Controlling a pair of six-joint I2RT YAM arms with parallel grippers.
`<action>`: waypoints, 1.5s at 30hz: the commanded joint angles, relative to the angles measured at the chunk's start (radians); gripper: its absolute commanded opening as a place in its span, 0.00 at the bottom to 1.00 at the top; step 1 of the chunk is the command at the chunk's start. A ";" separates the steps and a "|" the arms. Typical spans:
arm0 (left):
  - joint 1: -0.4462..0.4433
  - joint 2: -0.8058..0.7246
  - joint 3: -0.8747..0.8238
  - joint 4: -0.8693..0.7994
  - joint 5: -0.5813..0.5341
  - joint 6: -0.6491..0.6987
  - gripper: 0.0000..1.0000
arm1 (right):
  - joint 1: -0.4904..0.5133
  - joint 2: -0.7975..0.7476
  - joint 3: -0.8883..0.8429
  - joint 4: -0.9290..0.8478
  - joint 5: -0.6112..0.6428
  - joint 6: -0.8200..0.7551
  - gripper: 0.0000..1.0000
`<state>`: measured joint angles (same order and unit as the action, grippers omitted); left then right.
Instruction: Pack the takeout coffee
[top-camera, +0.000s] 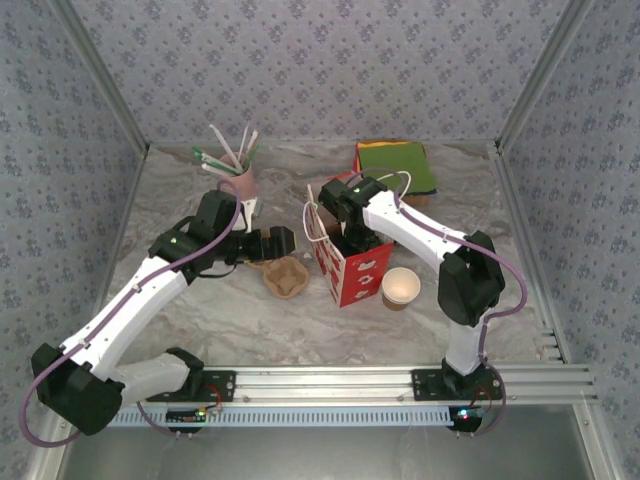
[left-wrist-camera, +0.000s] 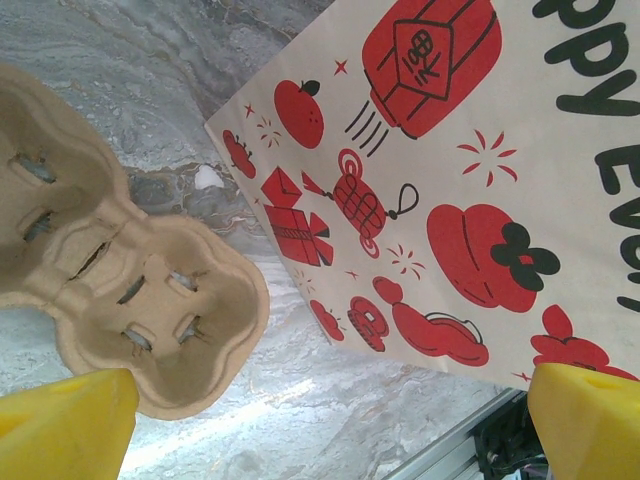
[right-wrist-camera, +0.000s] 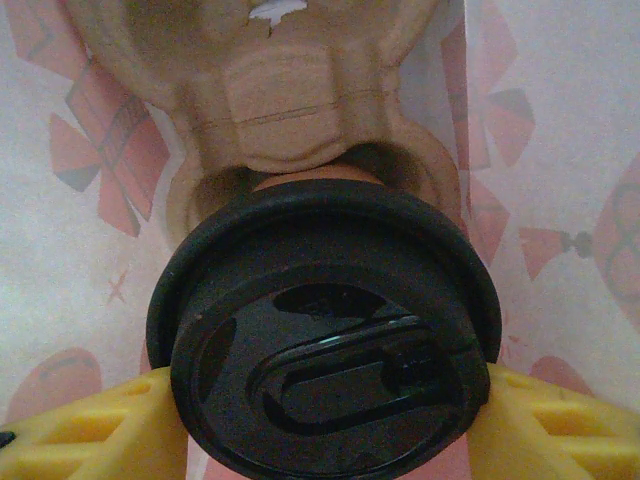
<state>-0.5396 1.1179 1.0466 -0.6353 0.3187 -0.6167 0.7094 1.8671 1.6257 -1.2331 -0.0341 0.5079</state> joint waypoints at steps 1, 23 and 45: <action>-0.004 -0.017 0.030 0.018 0.015 0.020 1.00 | 0.005 0.086 -0.035 0.024 0.020 -0.009 0.64; -0.004 -0.017 0.028 0.007 0.000 0.025 1.00 | 0.007 0.080 -0.035 0.026 0.023 -0.007 0.64; -0.005 -0.018 0.030 0.002 0.000 0.024 1.00 | 0.013 0.078 -0.007 0.006 0.031 -0.005 0.66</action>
<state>-0.5396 1.1179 1.0466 -0.6315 0.3183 -0.6102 0.7139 1.8736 1.6367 -1.2438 -0.0315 0.5083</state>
